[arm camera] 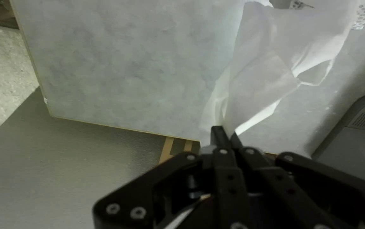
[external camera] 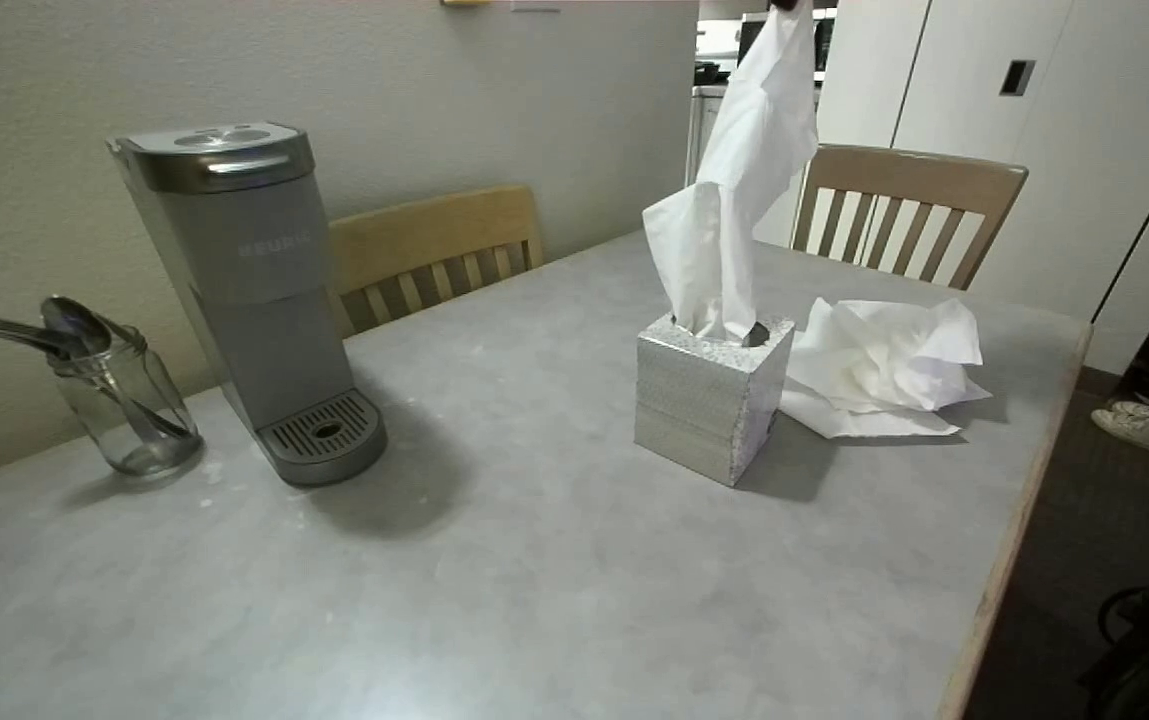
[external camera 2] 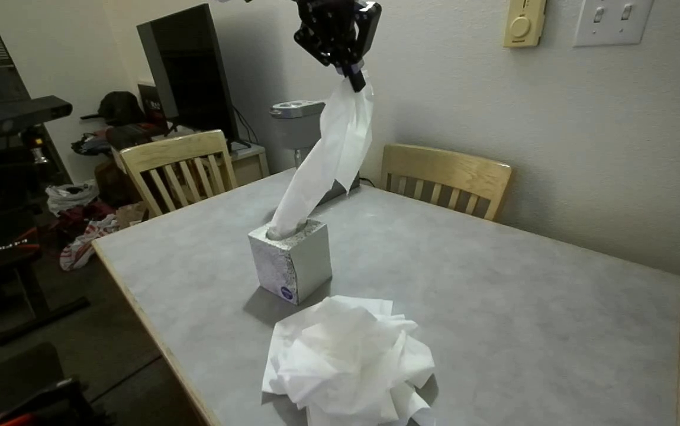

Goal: Remove the tissue out of the tissue box and put it on the table

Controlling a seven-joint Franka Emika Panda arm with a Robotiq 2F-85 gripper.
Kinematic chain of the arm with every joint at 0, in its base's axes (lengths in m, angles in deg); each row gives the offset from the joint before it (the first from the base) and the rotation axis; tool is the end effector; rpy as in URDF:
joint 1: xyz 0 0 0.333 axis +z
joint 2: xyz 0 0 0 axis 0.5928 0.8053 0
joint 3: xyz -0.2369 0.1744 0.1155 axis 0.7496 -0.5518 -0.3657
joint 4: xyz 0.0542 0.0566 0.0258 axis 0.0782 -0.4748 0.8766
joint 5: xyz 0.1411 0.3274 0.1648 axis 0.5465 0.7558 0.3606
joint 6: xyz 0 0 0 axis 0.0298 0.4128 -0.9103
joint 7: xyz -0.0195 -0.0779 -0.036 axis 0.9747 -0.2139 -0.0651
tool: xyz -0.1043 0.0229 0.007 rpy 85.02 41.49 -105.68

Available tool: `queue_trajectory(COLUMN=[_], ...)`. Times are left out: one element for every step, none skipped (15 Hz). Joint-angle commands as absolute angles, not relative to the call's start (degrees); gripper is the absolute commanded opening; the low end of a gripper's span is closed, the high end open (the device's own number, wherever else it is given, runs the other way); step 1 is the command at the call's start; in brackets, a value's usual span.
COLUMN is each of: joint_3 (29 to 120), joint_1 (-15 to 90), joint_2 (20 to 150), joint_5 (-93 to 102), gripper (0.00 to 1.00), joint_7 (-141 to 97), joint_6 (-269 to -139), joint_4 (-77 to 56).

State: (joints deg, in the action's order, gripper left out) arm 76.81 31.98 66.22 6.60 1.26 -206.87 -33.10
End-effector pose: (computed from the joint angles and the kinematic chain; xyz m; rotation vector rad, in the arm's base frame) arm 0.5694 -0.1098 0.5185 2.9558 0.2137 0.6178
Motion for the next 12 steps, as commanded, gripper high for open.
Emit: queue_trajectory(joint_3=[78.6,79.1,79.6,80.0,80.4,80.6,80.8,81.0,81.0,81.1,81.2,81.4], joint_1=[29.7,29.3,28.8,28.4,28.0,27.7,27.5,27.3,27.2,27.1,27.0,26.8], joint_2=[66.2,66.3,66.6,66.8,67.0,67.2,67.4,67.6,68.0,68.5,69.2,70.1], joint_5=[5.7,5.5,5.3,5.4,5.4,5.6,6.2,6.8,7.4,7.7,7.5,7.0], gripper=[0.00,0.00,0.00,0.00,0.00,0.00,0.00,0.00,0.00,0.00,0.00,0.00], joint_7=[0.3,0.0,-0.3,-0.3,-0.4,-0.6,-0.8,-1.3,-1.9,-2.7,-3.8,-5.1], joint_6=[-207.2,-207.5,-207.8,-207.8,-207.7,-207.8,-207.7,-208.1,-209.1,-210.7,-211.9,-213.5], joint_4=[-35.0,-35.4,-35.8,-36.0,-36.1,-36.5,-36.9,-37.6,-38.7,-39.9,-40.9,-42.1])
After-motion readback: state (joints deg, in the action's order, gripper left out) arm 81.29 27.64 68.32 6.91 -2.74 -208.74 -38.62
